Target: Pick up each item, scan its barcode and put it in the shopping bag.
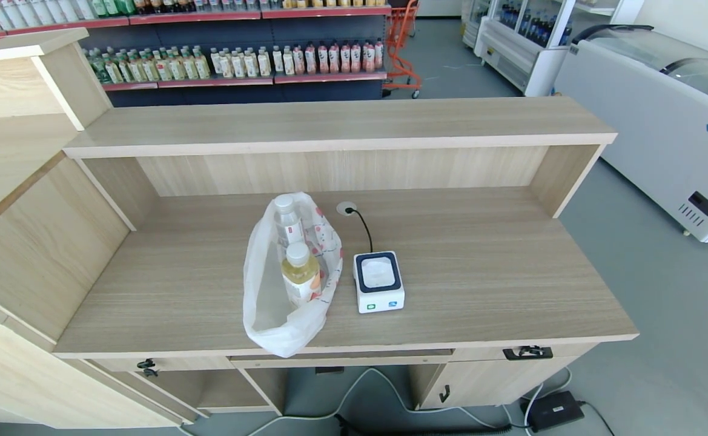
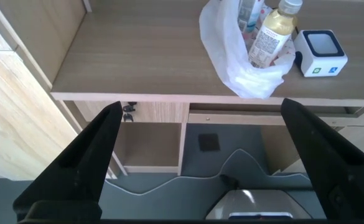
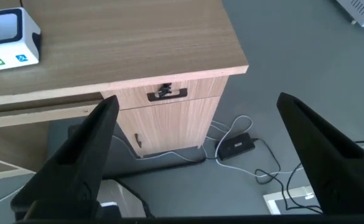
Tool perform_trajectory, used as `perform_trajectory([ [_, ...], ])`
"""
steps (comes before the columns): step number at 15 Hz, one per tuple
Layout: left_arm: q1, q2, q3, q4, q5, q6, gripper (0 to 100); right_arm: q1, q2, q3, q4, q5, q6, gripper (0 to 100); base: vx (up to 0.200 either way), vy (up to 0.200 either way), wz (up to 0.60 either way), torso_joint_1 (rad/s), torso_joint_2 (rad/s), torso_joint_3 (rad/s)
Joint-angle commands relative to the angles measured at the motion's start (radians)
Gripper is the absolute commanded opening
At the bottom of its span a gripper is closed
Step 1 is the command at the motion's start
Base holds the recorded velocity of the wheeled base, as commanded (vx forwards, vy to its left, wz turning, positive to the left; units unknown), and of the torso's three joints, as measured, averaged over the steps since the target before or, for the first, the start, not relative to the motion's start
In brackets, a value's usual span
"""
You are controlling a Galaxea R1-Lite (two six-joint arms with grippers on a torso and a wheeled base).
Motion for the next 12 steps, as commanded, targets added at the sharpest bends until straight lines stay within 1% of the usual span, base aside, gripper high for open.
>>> perform_trajectory([
  [1, 0.0, 0.0, 0.0, 0.0, 0.0, 0.0, 100, 0.135, -0.053, 0.0, 0.035, -0.087, 0.013, 100, 0.0, 0.0, 0.0, 0.0, 0.0, 0.0],
  [4, 0.0, 0.0, 0.0, 0.0, 0.0, 0.0, 100, 0.143, -0.05, 0.0, 0.043, -0.116, 0.053, 100, 0.0, 0.0, 0.0, 0.0, 0.0, 0.0],
  [5, 0.0, 0.0, 0.0, 0.0, 0.0, 0.0, 100, 0.17, -0.053, 0.0, 0.05, -0.119, 0.065, 100, 0.0, 0.0, 0.0, 0.0, 0.0, 0.0],
  [6, 0.0, 0.0, 0.0, 0.0, 0.0, 0.0, 100, 0.225, -0.081, 0.0, 0.066, -0.118, 0.07, 100, 0.0, 0.0, 0.0, 0.0, 0.0, 0.0],
  [7, 0.0, 0.0, 0.0, 0.0, 0.0, 0.0, 100, 0.227, -0.135, 0.0, 0.076, -0.109, 0.068, 100, 0.0, 0.0, 0.0, 0.0, 0.0, 0.0],
  [12, 0.0, 0.0, 0.0, 0.0, 0.0, 0.0, 100, 0.229, -0.146, 0.0, 0.081, -0.115, 0.082, 100, 0.0, 0.0, 0.0, 0.0, 0.0, 0.0],
])
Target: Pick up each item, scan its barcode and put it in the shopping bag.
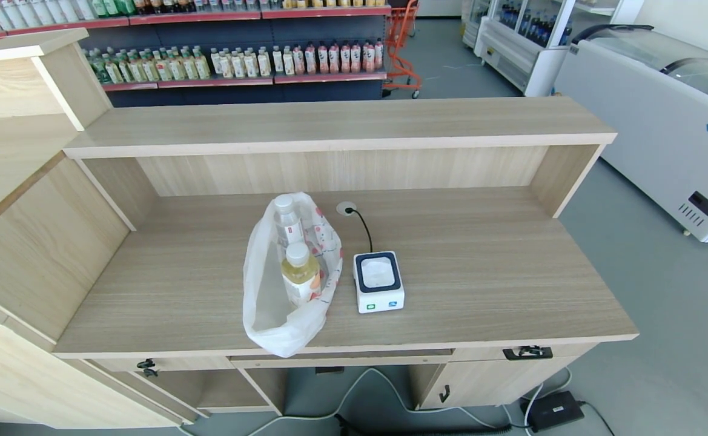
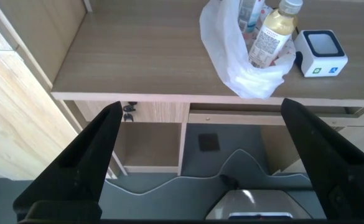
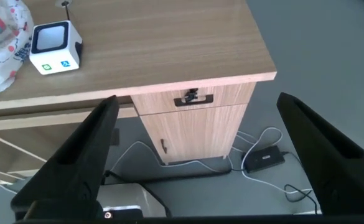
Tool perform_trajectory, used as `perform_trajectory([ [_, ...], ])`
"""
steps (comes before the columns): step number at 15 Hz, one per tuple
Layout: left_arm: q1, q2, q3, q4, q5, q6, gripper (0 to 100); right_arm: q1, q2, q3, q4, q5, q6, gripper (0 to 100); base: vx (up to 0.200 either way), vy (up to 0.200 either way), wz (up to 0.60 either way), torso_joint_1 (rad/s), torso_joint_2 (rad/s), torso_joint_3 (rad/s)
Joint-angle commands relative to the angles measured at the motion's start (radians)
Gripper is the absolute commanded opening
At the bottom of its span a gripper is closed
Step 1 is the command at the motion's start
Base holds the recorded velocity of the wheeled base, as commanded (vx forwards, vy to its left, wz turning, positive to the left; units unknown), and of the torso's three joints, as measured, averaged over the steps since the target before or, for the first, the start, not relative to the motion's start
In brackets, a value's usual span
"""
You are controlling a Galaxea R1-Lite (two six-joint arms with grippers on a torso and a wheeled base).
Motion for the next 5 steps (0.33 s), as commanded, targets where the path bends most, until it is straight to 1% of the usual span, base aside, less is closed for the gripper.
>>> perform_trajectory([
  [1, 0.0, 0.0, 0.0, 0.0, 0.0, 0.0, 100, 0.001, -0.011, 0.0, 0.0, 0.0, 0.001, 100, 0.0, 0.0, 0.0, 0.0, 0.0, 0.0],
  [5, 0.0, 0.0, 0.0, 0.0, 0.0, 0.0, 100, 0.001, -0.011, 0.0, 0.0, 0.0, 0.006, 100, 0.0, 0.0, 0.0, 0.0, 0.0, 0.0],
])
